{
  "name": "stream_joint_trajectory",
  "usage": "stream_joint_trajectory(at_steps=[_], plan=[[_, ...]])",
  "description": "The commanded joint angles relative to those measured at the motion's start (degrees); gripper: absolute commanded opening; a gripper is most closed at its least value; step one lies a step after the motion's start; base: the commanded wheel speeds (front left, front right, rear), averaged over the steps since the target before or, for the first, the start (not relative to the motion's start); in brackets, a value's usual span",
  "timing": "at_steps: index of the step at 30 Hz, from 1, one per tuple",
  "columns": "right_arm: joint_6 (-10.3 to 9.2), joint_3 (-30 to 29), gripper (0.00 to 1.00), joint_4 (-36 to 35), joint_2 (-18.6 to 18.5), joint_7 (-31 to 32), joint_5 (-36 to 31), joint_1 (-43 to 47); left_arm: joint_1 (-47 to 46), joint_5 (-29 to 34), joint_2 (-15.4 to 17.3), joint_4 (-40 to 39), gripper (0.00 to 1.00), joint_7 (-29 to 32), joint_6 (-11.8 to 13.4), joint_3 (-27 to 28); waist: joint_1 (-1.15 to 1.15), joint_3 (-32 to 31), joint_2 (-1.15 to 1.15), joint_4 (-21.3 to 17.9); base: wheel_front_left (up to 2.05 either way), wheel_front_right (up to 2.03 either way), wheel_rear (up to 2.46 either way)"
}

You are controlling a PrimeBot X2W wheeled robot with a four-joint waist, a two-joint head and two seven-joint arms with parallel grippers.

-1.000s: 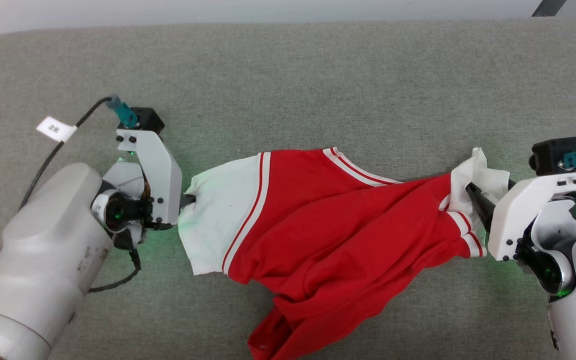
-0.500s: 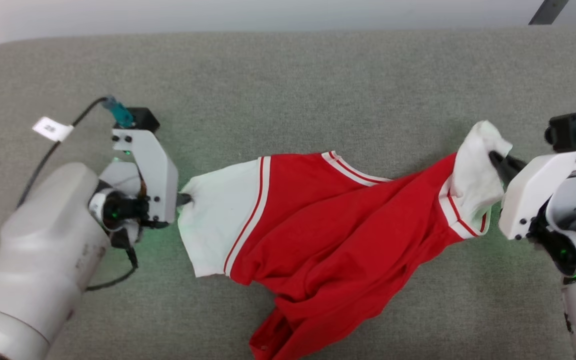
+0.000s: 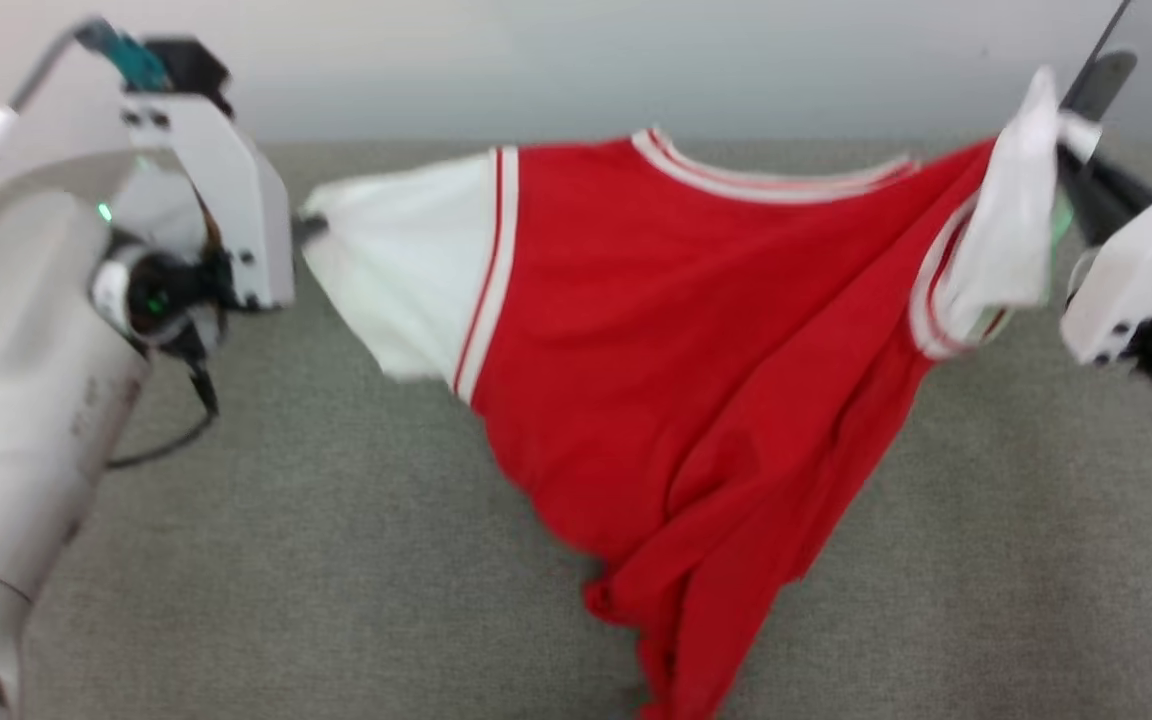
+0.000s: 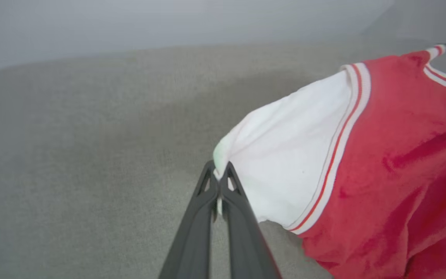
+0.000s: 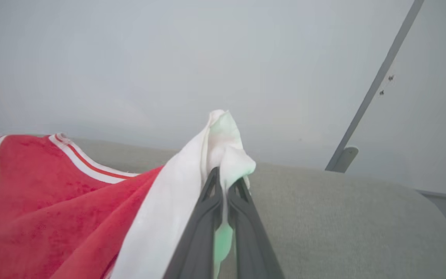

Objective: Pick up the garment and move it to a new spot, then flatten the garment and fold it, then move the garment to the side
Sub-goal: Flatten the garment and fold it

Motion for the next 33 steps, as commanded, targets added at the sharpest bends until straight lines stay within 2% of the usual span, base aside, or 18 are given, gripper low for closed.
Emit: stream_joint_trajectory(at_steps=[1, 10, 18, 27, 33], plan=[[-0.09, -0.17, 0.00, 0.28, -0.30, -1.04, 0.22, -1.48, -1.11, 0.58, 0.43, -0.24, 0.00, -0.72, 0.17, 0.26, 0.00, -2.34, 0.00, 0.69, 0.00, 0.00, 0.00], [-0.09, 2.61, 0.00, 8.14, -1.77, -10.15, -1.41, -11.89, -8.94, 4.34, 0.80, 0.63, 0.00, -8.55, 0.54, 1.64, 0.00, -7.08, 0.00, 1.66, 0.00, 0.00, 0.00], [-0.09, 6.11, 0.00, 17.51, -2.11, -17.56, -1.44, -20.55, -14.49, 6.44, 0.09, 3.57, 0.00, -15.15, -0.27, 2.63, 0.00, -9.08, 0.00, 2.02, 0.00, 0.00, 0.00], [-0.09, 9.36, 0.00, 26.75, -2.56, -22.74, 0.06, -27.62, -18.35, 7.45, -1.27, 6.86, 0.00, -19.35, -1.16, 2.68, 0.00, -8.27, 0.00, 2.50, 0.00, 0.00, 0.00], [-0.09, 11.43, 0.00, 31.42, -3.42, -26.91, -0.87, -31.84, -20.94, 8.36, -2.07, 8.39, 0.00, -22.70, -1.57, 2.56, 0.00, -4.53, 0.00, 2.59, 0.00, 0.00, 0.00]])
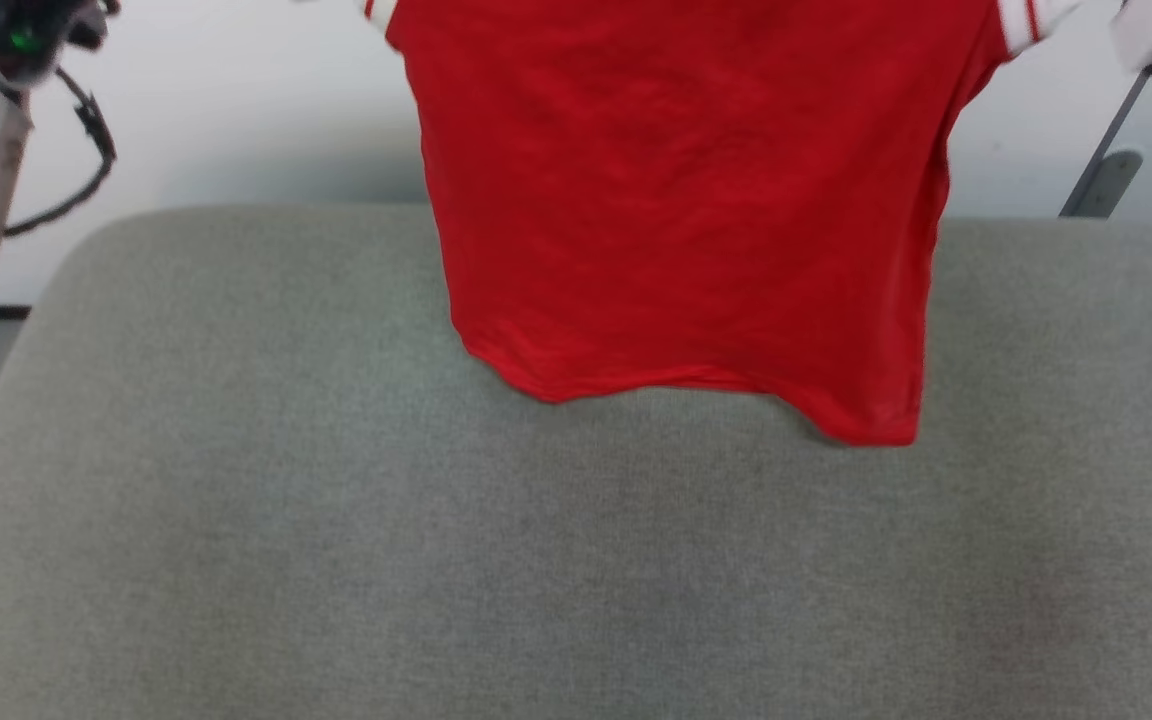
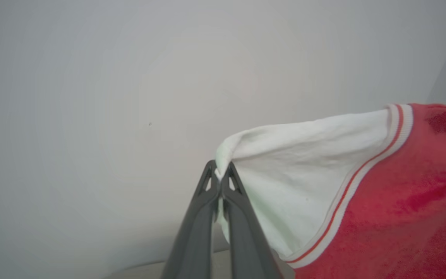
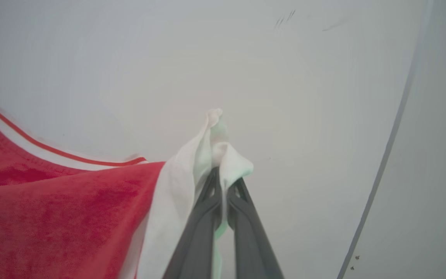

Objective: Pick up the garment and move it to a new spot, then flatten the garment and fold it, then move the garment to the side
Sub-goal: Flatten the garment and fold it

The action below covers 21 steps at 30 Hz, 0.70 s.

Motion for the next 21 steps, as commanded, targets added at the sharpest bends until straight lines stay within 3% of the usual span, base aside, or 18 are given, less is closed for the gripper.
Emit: stream_joint_trajectory(at_steps=[1, 9, 15, 17, 21], plan=[[-0.09, 0.41, 0.00, 1.10, -0.25, -1.43, -0.54, -1.68, -1.31, 0.42, -0.36, 0.50, 0.00, -1.00, -0.23, 0.21, 0.00, 2.74, 0.00, 0.06, 0.00, 0.00, 0.00], [-0.09, 1.44, 0.00, 6.77, -0.19, -7.05, -3.27, -9.14, -6.93, 2.25, -2.13, 2.49, 0.00, -5.94, -0.41, 0.15, 0.00, 11.06, 0.00, 0.44, 0.00, 0.00, 0.00], [-0.09, 1.11, 0.00, 9.08, -1.07, -15.38, -9.61, -16.91, -13.73, 4.36, -3.87, 3.58, 0.00, -15.44, -0.35, 1.00, 0.00, 18.13, 0.00, 1.35, 0.00, 0.00, 0.00], [-0.09, 0.30, 0.00, 8.03, -1.34, -16.17, -12.81, -18.49, -15.66, 5.04, -4.26, 3.82, 0.00, -19.78, -0.40, 1.48, 0.00, 19.89, 0.00, 1.86, 0.00, 0.00, 0.00], [-0.09, -1.22, 0.00, -1.08, -1.83, -16.32, -18.83, -18.81, -18.31, 5.49, -4.99, 2.41, 0.00, -26.53, -0.87, 2.06, 0.00, 23.45, 0.00, 3.46, 0.00, 0.00, 0.00]])
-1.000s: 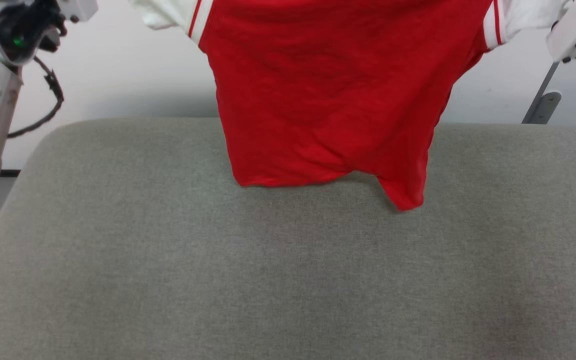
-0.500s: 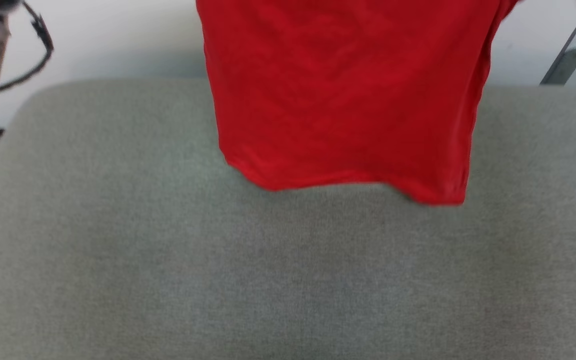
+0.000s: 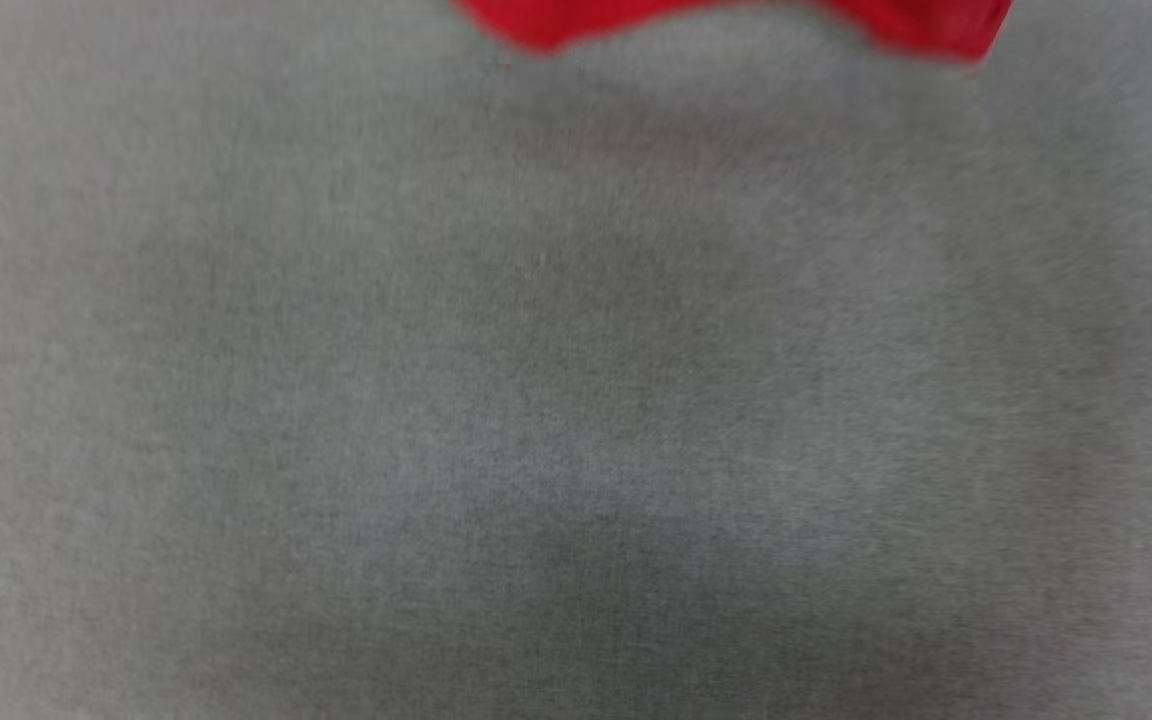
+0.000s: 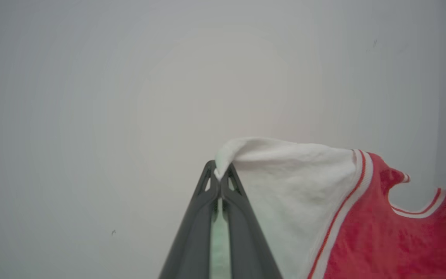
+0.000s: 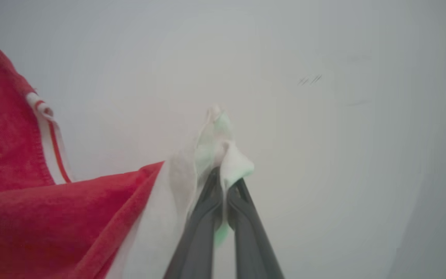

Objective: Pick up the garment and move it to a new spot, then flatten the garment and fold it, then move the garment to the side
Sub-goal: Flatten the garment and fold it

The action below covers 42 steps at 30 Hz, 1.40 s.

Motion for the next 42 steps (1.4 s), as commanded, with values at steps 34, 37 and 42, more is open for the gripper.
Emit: stream_joint_trajectory(at_steps=[34, 37, 42], plan=[[-0.10, 16.16, 0.00, -27.18, -19.28, 13.10, 37.80, 63.78, 58.81, -20.53, 24.24, -31.92, 0.00, 11.32, 4.71, -19.51, 0.00, -14.07, 0.00, 2.68, 0.00, 0.00, 0.00], [-0.10, 16.88, 0.00, -31.90, -22.03, 15.27, 39.04, 69.50, 63.84, -22.59, 27.30, -36.76, 0.00, 11.51, 7.55, -19.87, 0.00, -14.73, 0.00, 2.47, 0.00, 0.00, 0.00], [-0.10, 18.59, 0.00, -38.98, -26.04, 18.68, 40.59, 77.58, 70.84, -25.30, 31.57, -43.49, 0.00, 11.32, 12.38, -20.63, 0.00, -15.04, 0.00, 2.32, 0.00, 0.00, 0.00]])
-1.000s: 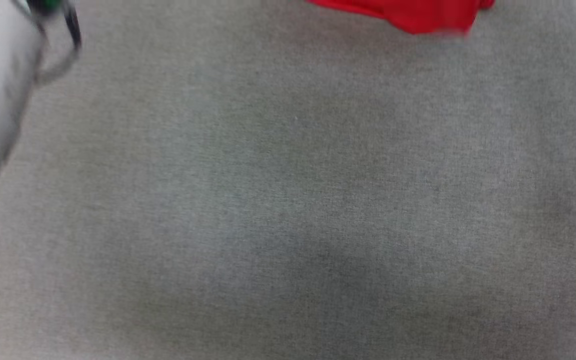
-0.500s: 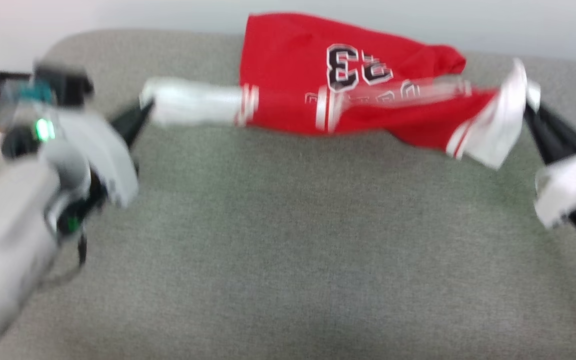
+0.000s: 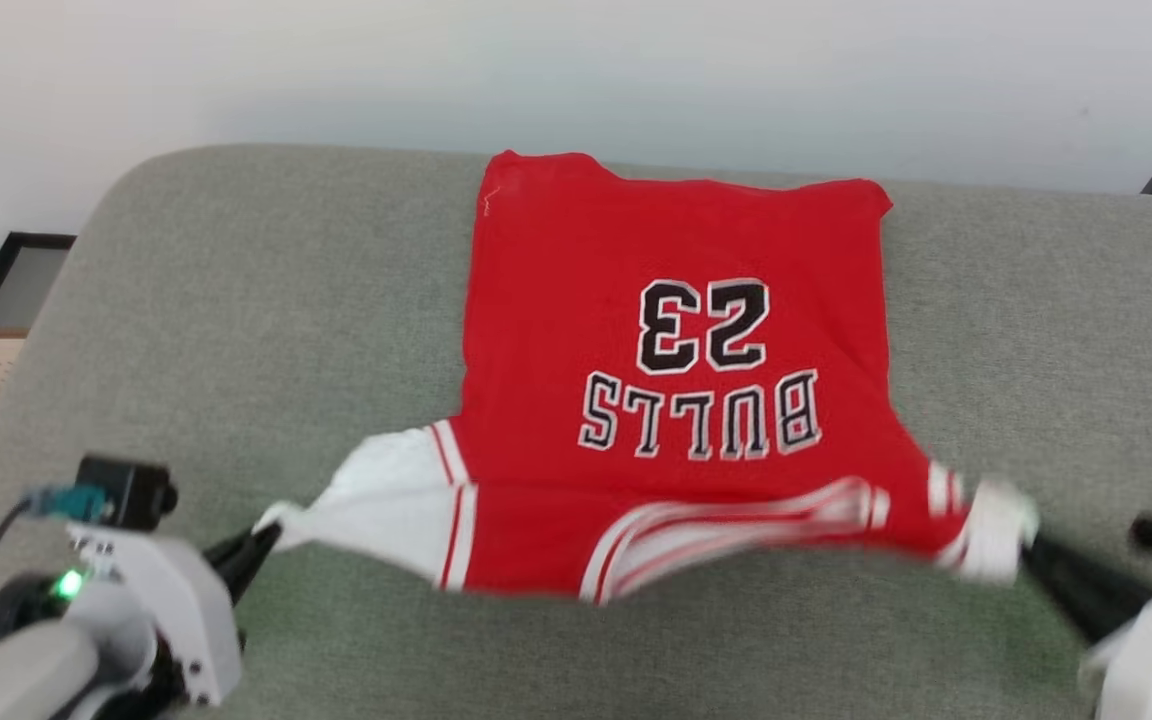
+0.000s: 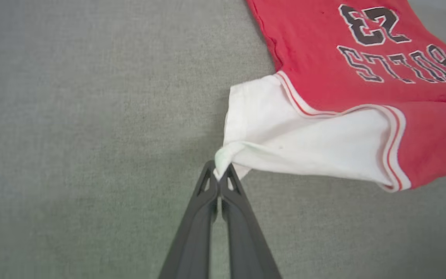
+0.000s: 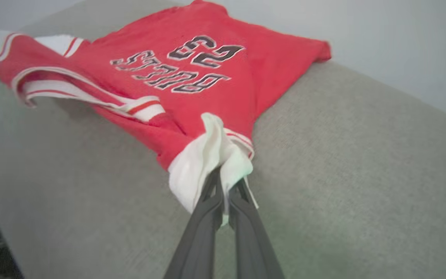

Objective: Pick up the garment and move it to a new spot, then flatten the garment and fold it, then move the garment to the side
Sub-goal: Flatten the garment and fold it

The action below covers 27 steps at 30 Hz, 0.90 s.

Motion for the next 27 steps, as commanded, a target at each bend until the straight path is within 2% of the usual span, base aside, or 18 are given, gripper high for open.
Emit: stream_joint_trajectory(at_steps=[1, 5, 10, 22, 23, 24, 25, 27], plan=[[-0.12, 0.77, 0.00, -1.26, -0.94, 1.04, 0.45, 1.88, 1.56, -0.58, 1.00, -0.74, 0.00, -0.23, 1.16, -0.08, 0.00, 0.02, 0.00, -0.04, 0.00, 0.00, 0.00], [-0.12, 1.10, 0.00, -4.46, -2.82, 3.71, 0.91, 6.52, 5.33, -1.58, 2.93, -3.44, 0.00, -0.92, 3.85, -0.83, 0.00, 0.42, 0.00, -0.21, 0.00, 0.00, 0.00], [-0.12, 0.78, 0.00, -4.30, -1.83, 4.53, 0.74, 9.76, 8.33, -2.67, 2.62, -4.05, 0.00, -1.95, 5.20, -1.46, 0.00, 0.97, 0.00, -0.09, 0.00, 0.00, 0.00], [-0.11, 5.69, 0.00, 0.95, 1.27, 6.29, 2.95, 7.81, 9.96, -2.74, -1.25, -0.98, 0.00, -2.90, 4.66, -2.50, 0.00, 1.83, 0.00, 0.39, 0.00, 0.00, 0.00], [-0.11, 5.66, 0.12, 1.64, 1.55, 6.71, 3.16, 7.55, 9.90, -2.58, -1.48, -0.80, 0.00, -2.88, 4.59, -2.63, 0.00, 1.99, 0.00, 0.44, 0.00, 0.00, 0.00], [-0.11, 5.63, 0.46, 1.76, 1.78, 6.98, 3.14, 7.21, 9.75, -2.45, -1.65, -0.72, 0.00, -2.87, 4.51, -2.65, 0.00, 2.15, 0.00, 0.54, 0.00, 0.00, 0.00], [-0.11, 5.54, 1.00, 1.80, 1.85, 7.27, 3.14, 6.82, 9.62, -2.56, -1.91, -0.75, 0.00, -3.03, 4.37, -2.54, 0.00, 2.35, 0.00, 0.69, 0.00, 0.00, 0.00], [-0.11, 4.94, 1.00, 1.22, 1.39, 8.06, 3.61, 6.32, 9.24, -2.41, -2.26, -0.67, 0.00, -3.03, 4.25, -2.52, 0.00, 2.69, 0.00, 1.01, 0.00, 0.00, 0.00]])
